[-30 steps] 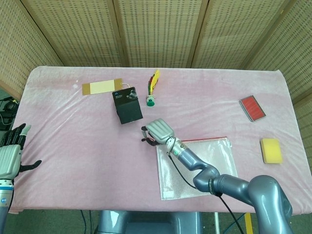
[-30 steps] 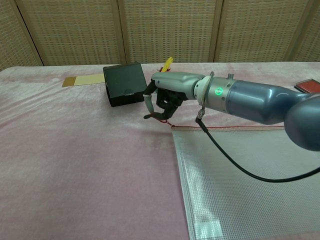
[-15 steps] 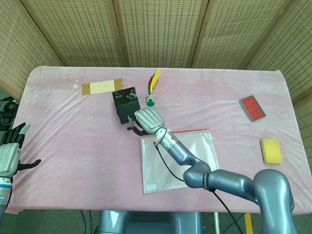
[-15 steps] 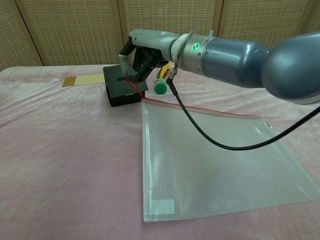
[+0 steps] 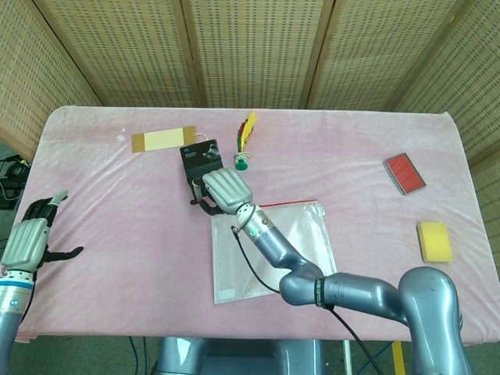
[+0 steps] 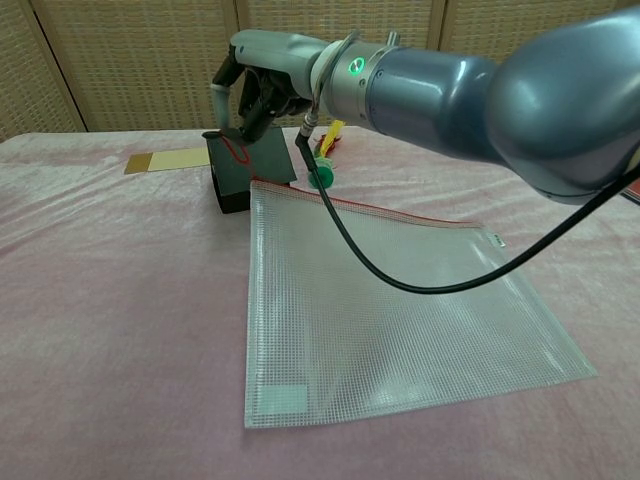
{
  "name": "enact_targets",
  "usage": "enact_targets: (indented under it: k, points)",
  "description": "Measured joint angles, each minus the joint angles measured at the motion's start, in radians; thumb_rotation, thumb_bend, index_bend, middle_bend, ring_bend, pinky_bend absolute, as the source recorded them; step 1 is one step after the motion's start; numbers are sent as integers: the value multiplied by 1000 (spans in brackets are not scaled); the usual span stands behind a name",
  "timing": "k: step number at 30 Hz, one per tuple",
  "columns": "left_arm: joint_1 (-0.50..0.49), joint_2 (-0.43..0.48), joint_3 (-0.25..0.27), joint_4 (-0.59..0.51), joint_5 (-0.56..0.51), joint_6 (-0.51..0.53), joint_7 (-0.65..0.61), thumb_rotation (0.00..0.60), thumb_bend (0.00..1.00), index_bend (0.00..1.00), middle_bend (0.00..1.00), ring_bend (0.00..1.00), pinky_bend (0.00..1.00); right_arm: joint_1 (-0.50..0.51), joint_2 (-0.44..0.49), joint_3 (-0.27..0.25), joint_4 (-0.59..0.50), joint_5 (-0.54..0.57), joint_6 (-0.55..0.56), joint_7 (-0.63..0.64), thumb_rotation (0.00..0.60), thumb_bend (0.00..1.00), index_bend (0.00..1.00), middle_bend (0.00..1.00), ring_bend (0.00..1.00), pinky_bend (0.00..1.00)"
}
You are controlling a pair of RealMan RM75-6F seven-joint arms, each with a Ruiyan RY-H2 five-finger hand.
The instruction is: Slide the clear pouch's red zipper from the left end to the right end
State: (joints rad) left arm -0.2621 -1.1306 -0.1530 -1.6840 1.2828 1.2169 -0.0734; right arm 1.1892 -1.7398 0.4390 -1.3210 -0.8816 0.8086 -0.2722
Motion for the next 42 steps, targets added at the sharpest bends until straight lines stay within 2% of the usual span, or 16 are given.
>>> enact_targets:
  k: [1,3,5,10,17,23,33,42]
  points:
    - [-11,-3,-6,0,2,-13,-20,600,0,33,780,680,708,1,0,-2,-3,6,4,-8,600,686,728,987,963,1000]
    - [-40,-12,-21,0,2,-50,-63,600,0,144,965,895,933,3,-1,-5,-10,17,17,-24,600,687,727,988,963,1000]
    - [-69,-22,-36,0,-7,-92,-89,600,0,192,1000,972,998,5,-2,-6,-17,29,26,-35,600,687,727,988,963,1000]
    - [-125,-33,-60,-19,-83,-217,-129,600,0,212,1000,987,1000,14,-6,-5,-37,59,54,-63,600,687,726,988,963,1000]
    - [-216,-57,-101,-38,-208,-498,-352,600,0,226,1000,987,1000,27,-7,-8,-61,83,76,-99,600,687,726,988,963,1000]
    - [-269,-79,-139,-33,-258,-663,-524,600,0,225,1000,987,1000,34,-13,-18,-59,93,76,-107,600,687,726,988,963,1000]
    - [-326,-127,-163,5,-313,-777,-605,600,0,222,1000,987,1000,36,-16,-21,-48,73,74,-81,600,690,725,988,963,1000]
    - [-371,-225,-170,57,-362,-799,-625,600,0,224,1000,987,1000,42,-16,-18,-44,70,77,-81,600,691,725,988,963,1000]
